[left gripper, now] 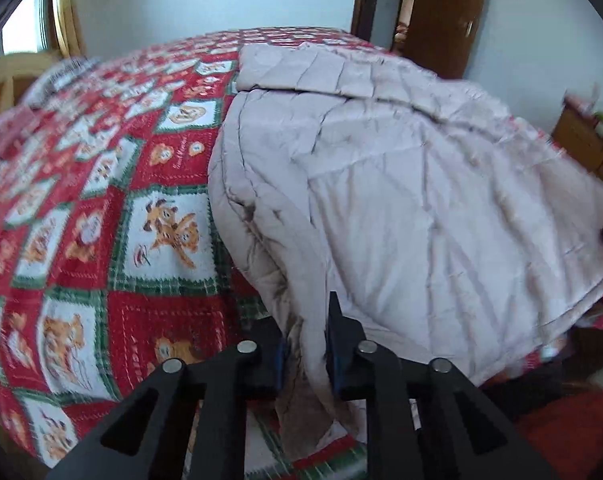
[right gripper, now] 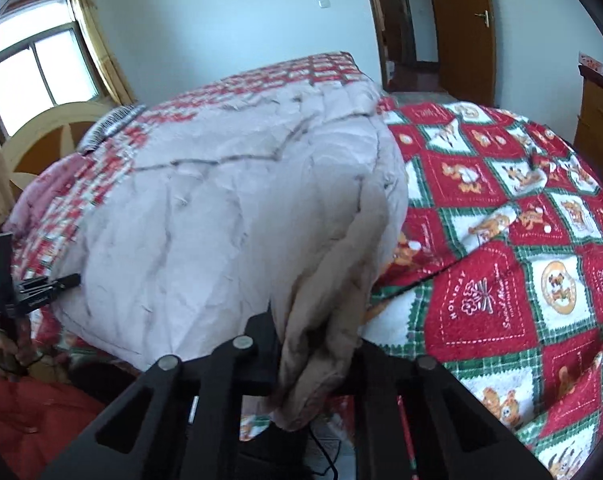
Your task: Fold large clothes
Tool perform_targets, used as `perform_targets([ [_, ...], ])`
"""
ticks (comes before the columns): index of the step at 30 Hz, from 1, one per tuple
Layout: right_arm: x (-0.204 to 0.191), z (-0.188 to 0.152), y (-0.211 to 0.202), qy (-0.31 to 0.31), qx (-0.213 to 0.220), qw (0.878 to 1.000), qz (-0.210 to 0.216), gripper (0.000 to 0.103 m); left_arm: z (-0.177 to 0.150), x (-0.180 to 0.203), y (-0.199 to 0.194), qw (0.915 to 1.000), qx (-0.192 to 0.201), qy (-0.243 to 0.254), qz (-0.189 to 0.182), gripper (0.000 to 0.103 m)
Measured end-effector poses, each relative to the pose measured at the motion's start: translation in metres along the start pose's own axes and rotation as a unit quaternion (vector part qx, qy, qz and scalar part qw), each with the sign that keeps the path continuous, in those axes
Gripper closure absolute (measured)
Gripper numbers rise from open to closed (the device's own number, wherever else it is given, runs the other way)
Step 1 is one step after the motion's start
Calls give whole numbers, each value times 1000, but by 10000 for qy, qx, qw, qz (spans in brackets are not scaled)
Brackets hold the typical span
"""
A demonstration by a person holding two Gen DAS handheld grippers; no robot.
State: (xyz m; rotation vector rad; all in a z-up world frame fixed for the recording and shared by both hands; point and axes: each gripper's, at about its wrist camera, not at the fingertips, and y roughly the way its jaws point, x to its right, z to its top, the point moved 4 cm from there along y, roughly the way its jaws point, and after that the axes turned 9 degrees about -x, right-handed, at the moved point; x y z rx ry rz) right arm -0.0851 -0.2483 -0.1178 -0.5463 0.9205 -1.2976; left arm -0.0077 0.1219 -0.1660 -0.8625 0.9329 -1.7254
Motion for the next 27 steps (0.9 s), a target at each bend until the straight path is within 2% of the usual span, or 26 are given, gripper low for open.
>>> perform_targets([
  [4,-7,-6,-29,185,75,9986,482,89,-9,-8,-37,9966,26,-228,-792,90],
  [9,-13,-5,-77,398,384,9934,1006,89,-18,-7,-91,9916,279,-174,-1251,90],
  [12,-11,13,-102,616,646,9872,1321,89,-4,-11,-122,9861,499,-305,-1557,90],
  [15,-10,44,-116,752,841,9805,1609,89,31,-20,-142,9825,743,-497,-1634,90],
  [17,-10,76,-119,833,971,9762,1751,89,69,-25,-149,9828,888,-580,-1510,90],
  [19,-8,108,-116,817,1093,9764,1673,89,108,-28,-146,9849,992,-569,-1299,89],
  [22,1,158,-98,950,1111,9757,1629,89,166,-32,-127,9877,916,-698,-1060,88],
  [24,12,196,-71,1192,1035,9742,1612,89,196,-42,-109,9870,849,-924,-1003,87],
  [27,30,234,-31,1378,896,9750,1496,89,246,-53,-66,9872,630,-1215,-820,87],
])
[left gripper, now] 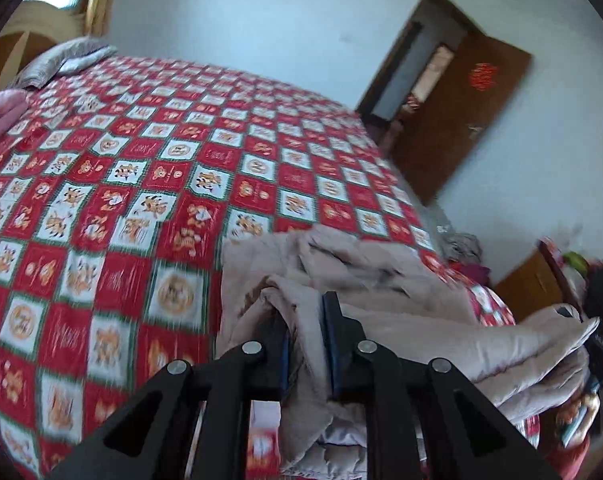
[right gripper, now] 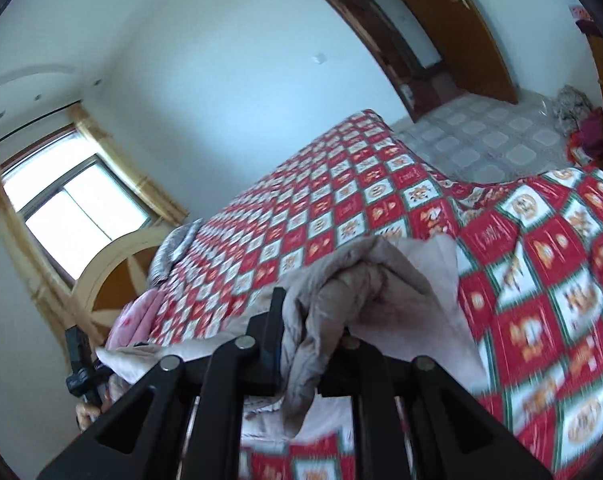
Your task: Fold large clothes
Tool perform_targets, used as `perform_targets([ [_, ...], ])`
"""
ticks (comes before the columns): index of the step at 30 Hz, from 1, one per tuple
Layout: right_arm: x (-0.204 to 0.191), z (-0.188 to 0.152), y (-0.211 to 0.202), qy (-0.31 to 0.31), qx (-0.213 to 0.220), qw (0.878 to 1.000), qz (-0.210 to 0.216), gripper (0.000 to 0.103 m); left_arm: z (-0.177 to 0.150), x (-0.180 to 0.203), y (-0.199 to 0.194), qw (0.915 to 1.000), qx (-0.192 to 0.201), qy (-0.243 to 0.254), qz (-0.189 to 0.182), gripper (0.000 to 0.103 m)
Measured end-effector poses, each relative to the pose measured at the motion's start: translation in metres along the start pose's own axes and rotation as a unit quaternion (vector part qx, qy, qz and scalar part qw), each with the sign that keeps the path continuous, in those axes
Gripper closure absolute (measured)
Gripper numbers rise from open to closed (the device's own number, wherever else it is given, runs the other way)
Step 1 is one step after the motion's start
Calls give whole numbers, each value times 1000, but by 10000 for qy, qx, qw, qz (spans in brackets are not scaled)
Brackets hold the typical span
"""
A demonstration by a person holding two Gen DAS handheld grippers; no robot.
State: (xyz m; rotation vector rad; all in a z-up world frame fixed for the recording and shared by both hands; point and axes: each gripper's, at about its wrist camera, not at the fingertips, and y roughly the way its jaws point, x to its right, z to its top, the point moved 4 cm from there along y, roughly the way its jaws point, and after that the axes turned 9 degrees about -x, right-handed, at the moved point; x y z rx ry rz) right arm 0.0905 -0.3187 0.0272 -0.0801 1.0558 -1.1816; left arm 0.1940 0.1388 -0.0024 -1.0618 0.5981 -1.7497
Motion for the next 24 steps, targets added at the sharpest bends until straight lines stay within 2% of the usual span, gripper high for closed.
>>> perform_targets([
  [4,33,38,71,261,-160,9988,-376,89,41,-9,62,9985,-220,-270,418,86],
  [8,71,55,141,406,-261,9942,-962,89,68,-23,141,9922,-501,-460,1048,86],
  [10,93,59,176,476,-331,9908,-1224,89,73,-30,170,9888,-587,-522,1267,86],
  [14,121,50,221,384,-383,9850,-1641,89,72,-44,221,9869,-644,-576,1366,84],
  [16,122,46,228,280,-317,9837,-1750,89,68,-44,229,9882,-492,-465,1374,83],
  [19,122,40,235,137,-80,9831,-1824,86,57,-47,232,9898,3,-431,1359,81],
  [20,122,39,237,116,-84,9815,-1910,85,54,-46,233,9883,137,-410,1460,81],
  [22,120,40,245,38,-157,9784,-2061,85,55,-40,237,9846,181,-293,1714,81],
  [24,120,41,247,-23,-194,9758,-2177,84,58,-39,241,9838,166,-235,1770,82],
])
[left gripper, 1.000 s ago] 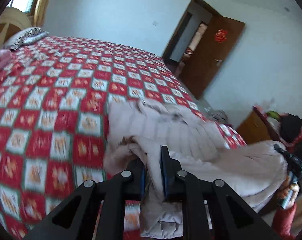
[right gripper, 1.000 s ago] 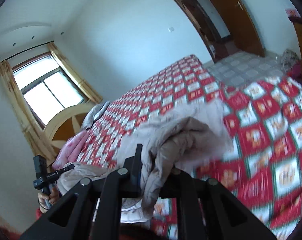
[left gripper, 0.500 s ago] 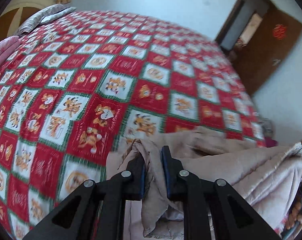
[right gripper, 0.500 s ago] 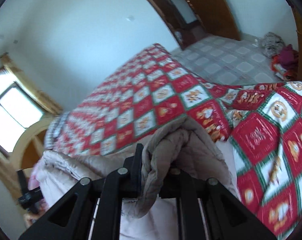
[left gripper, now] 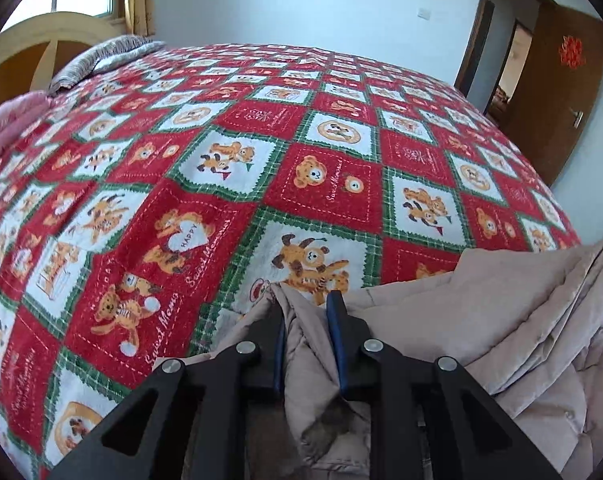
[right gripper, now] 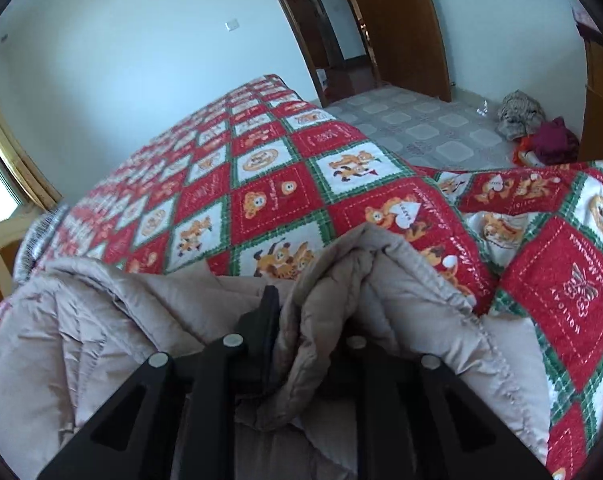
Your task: Fold large clothes
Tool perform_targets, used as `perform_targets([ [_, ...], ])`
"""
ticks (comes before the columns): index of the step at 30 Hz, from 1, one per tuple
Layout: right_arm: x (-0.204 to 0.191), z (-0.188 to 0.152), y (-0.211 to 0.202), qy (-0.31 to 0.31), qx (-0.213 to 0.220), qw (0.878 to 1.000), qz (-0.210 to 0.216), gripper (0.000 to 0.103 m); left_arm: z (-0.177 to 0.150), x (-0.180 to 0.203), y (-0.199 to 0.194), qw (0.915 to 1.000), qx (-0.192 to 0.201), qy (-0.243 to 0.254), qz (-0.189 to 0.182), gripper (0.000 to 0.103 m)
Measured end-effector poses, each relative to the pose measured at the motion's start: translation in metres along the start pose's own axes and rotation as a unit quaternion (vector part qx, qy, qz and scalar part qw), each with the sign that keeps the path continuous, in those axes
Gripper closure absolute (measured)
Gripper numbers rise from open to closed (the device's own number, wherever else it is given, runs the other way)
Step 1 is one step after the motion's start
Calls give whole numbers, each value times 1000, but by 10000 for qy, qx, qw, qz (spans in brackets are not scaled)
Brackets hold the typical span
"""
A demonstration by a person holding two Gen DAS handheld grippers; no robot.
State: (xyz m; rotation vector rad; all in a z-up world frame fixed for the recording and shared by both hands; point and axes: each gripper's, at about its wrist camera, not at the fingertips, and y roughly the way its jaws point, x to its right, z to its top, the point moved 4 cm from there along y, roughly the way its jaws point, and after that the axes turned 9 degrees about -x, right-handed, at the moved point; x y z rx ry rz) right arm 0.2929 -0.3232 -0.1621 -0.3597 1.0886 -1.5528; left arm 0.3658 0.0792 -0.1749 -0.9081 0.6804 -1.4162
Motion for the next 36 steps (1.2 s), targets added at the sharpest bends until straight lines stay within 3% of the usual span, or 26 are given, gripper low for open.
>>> perform_targets([
  [3,-2,2,2,-23,-143,9999,64,83,3,-9,-2,9987,-201,-144,-452,79],
  [6,5,11,-17,104,-395,9963,751,74,12,-34,-29,9932,-589,-335,-948,72],
  [7,10,15,-34,179,-208,9947,994,65,15,-41,-43,9921,-551,-359,-1067,66],
  [8,12,18,-51,202,-8,9934,1133,47,18,-48,-58,9916,-443,-365,-1155,60],
  [9,14,21,-74,190,274,9925,1175,34,21,-55,-72,9928,-297,-381,-1099,42],
  [10,15,22,-94,157,556,9921,1110,10,25,-66,-94,9954,-13,-443,-848,18],
  [11,14,22,-121,64,955,9904,994,0,28,-73,-111,9960,287,-509,-680,11],
  [12,10,21,-137,-56,1167,9889,920,0,31,-79,-127,9947,568,-566,-647,10],
  [13,2,18,-151,-254,1295,9881,785,1,34,-82,-144,9920,836,-624,-708,10],
  [15,-24,12,-159,-683,1245,9877,658,15,37,-73,-158,9904,974,-631,-755,10],
  [17,-58,6,-145,-1094,806,9887,629,55,34,-37,-159,9933,893,-267,-682,10],
  [18,-79,3,-132,-1277,570,9888,515,68,29,-5,-156,9943,834,81,-657,10],
  [19,-97,1,-119,-1385,453,9885,415,90,22,28,-150,9941,780,351,-671,10],
  [21,-122,-2,-94,-1414,321,9885,429,91,10,77,-134,9929,630,700,-733,10],
  [24,-143,-5,-39,-1425,-57,9895,247,91,-1,133,-92,9922,456,1128,-272,10],
  [28,-130,-18,11,-1408,-179,9892,-380,91,-8,141,-41,9933,313,1103,106,9],
  [32,-120,-21,16,-1333,80,9906,-285,91,-17,135,-20,9933,585,993,112,7],
  [36,-122,-26,24,-1465,228,9879,-464,91,-19,141,-6,9919,621,1001,466,5],
])
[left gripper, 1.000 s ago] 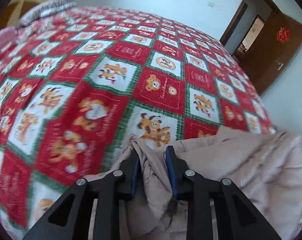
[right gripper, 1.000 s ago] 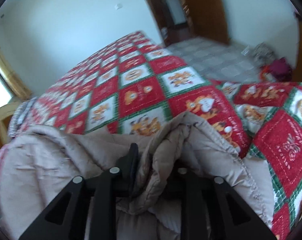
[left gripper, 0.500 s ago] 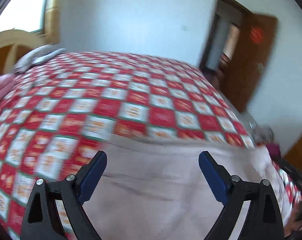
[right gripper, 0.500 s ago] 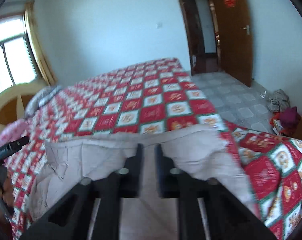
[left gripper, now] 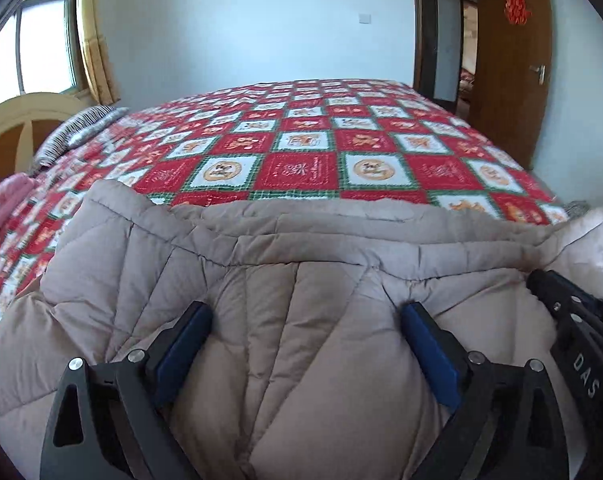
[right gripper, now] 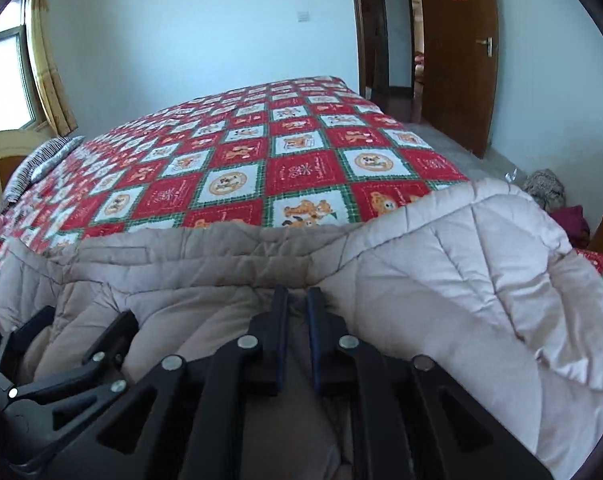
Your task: Fold large clothes
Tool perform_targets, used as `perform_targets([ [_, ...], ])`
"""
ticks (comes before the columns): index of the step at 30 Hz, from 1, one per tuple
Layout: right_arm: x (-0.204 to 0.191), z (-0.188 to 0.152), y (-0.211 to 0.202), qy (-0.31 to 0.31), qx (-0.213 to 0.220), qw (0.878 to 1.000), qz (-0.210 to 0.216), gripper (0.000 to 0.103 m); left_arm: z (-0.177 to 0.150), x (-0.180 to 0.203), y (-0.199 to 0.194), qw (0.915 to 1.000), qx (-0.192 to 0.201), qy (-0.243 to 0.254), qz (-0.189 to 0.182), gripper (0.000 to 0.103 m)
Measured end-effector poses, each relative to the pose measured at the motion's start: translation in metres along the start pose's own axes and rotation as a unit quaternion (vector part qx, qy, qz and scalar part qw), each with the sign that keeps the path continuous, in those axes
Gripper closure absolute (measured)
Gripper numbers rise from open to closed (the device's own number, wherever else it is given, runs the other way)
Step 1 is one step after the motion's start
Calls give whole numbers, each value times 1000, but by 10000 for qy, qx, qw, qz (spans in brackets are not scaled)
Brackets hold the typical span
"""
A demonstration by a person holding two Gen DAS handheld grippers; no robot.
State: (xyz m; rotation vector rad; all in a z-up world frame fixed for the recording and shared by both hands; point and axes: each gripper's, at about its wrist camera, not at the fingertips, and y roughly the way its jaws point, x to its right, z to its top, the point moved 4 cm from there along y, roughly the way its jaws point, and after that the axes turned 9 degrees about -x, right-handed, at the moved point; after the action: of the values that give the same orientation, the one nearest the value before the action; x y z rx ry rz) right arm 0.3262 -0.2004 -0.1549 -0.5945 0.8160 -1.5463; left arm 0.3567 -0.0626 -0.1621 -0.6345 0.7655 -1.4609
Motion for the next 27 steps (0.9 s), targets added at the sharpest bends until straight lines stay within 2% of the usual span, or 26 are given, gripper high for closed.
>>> perform_targets([
  [6,-5,3,8,-100,-90,9995,-300,91,2,11,19,9993,-194,204,241,1],
  [10,5,6,-15,-15,43,9996,-290,94,2,9,22,9992,-255,198,221,1],
  [12,17,12,-32,4,260,9974,-678,94,1,9,22,9992,-261,196,222,1],
  [13,23,15,-36,12,294,9961,-829,90,1,10,22,9992,-262,194,224,1],
  [15,41,17,-32,133,156,9951,-965,89,1,10,22,9992,-262,195,222,1],
  [16,50,15,-25,255,28,9948,-988,89,1,10,22,9992,-259,196,221,1],
  [18,68,8,-8,640,-205,9948,-768,90,1,10,21,9993,-241,197,211,1],
  [23,73,0,1,773,-39,9947,-675,90,1,9,20,9994,-229,195,192,1],
  [27,75,-1,10,819,-140,9944,-655,91,1,9,20,9993,-243,200,204,1],
])
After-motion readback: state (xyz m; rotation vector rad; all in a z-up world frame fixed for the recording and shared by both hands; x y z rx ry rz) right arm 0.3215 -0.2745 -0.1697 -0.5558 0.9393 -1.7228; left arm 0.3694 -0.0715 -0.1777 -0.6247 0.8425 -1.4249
